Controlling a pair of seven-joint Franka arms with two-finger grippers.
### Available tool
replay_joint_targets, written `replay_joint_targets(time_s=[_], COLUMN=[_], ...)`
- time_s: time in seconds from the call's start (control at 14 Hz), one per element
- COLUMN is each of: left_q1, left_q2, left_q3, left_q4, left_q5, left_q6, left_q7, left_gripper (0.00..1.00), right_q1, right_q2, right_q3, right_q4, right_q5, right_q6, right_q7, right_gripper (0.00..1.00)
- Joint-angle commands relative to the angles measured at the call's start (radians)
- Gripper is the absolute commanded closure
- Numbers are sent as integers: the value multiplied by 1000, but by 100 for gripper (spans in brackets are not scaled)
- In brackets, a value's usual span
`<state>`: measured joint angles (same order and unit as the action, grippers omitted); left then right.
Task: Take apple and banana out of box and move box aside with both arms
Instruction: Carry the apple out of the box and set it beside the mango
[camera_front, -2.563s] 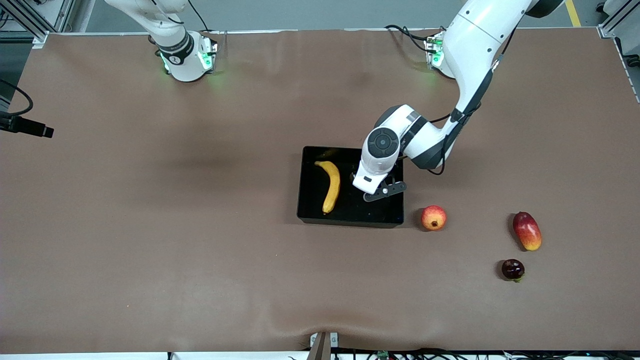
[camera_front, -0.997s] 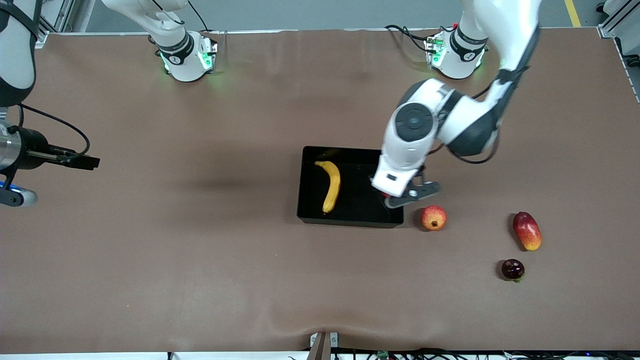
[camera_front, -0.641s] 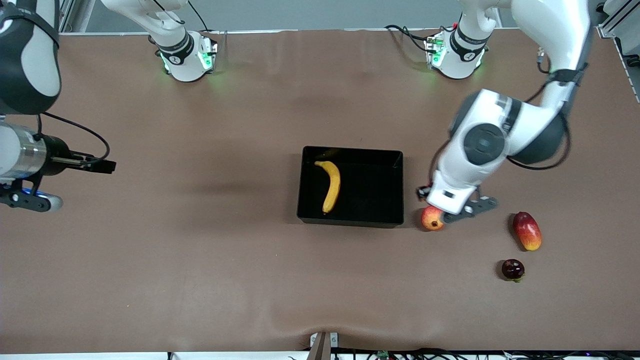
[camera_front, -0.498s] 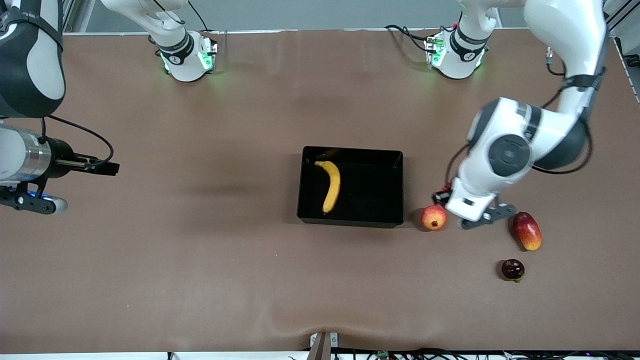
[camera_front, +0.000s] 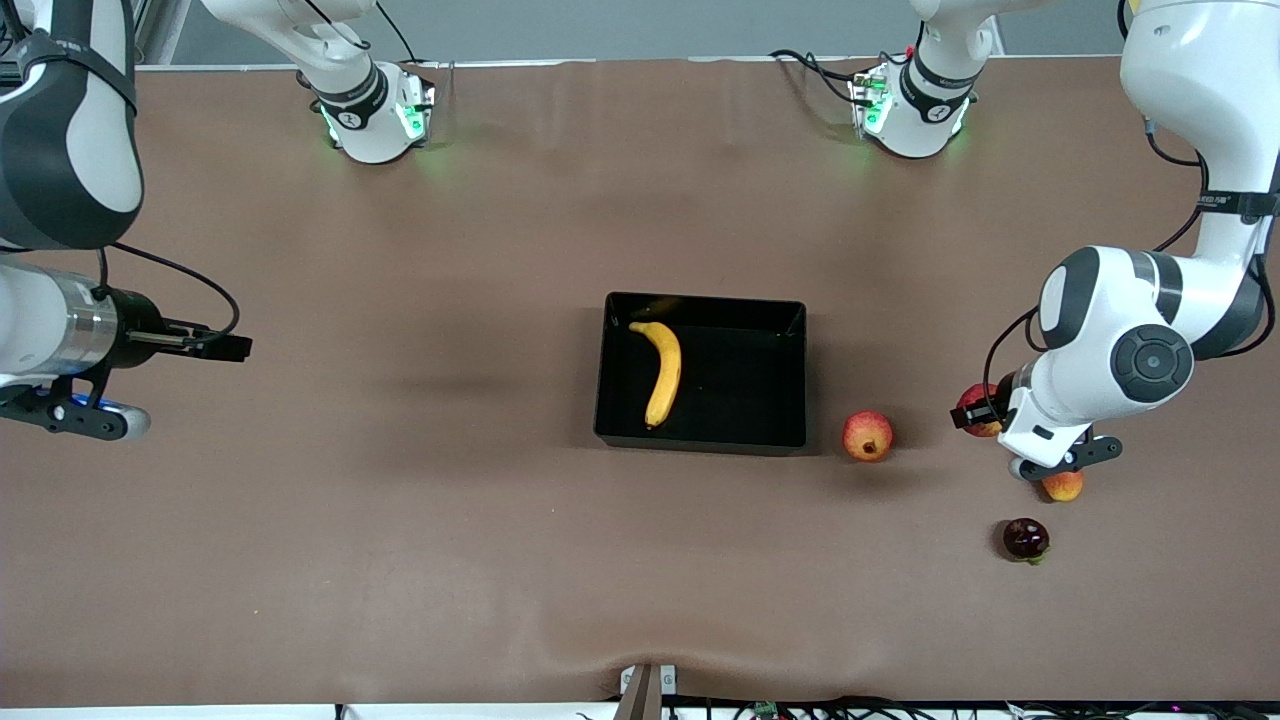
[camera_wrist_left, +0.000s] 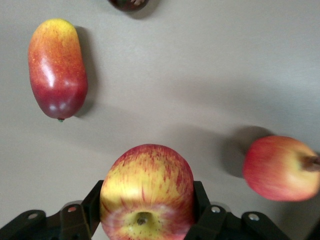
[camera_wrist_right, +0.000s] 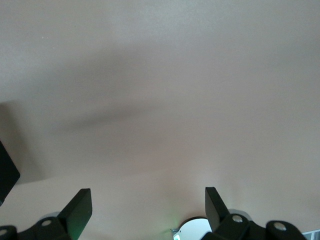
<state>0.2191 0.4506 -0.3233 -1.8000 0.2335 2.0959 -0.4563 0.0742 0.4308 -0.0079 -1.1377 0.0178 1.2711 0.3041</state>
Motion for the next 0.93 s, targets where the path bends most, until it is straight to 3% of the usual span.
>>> replay_joint_targets(time_s=[0.0,0.21,0.64,0.71,0.78,0.85], left_q1=[58,98,123,123,123,123], left_q2=[-11,20,82,83,83,83], left_q3=[-10,-10,-10,-10,-10,-10], left_q4=[-97,-168,-168,-168,-167,-167], left_q5=[75,124,161,161,161,161], left_q6=[129,274,326,326,326,326], left_q7=[25,25,25,25,25,25], left_gripper=[100,100,100,79,32,0], right_q1=[16,26,68,78,85,91], right_q2=[25,32,49,55,63,72], right_q3=[-1,-1,-4,-4,-4,-4], right_q4=[38,38,32,32,30,30], right_q5=[13,13,13,13,13,14], right_q6=[-1,10,59,65,71,77], right_q7=[46,47,49,49,52,53], right_gripper=[0,0,0,0,0,0])
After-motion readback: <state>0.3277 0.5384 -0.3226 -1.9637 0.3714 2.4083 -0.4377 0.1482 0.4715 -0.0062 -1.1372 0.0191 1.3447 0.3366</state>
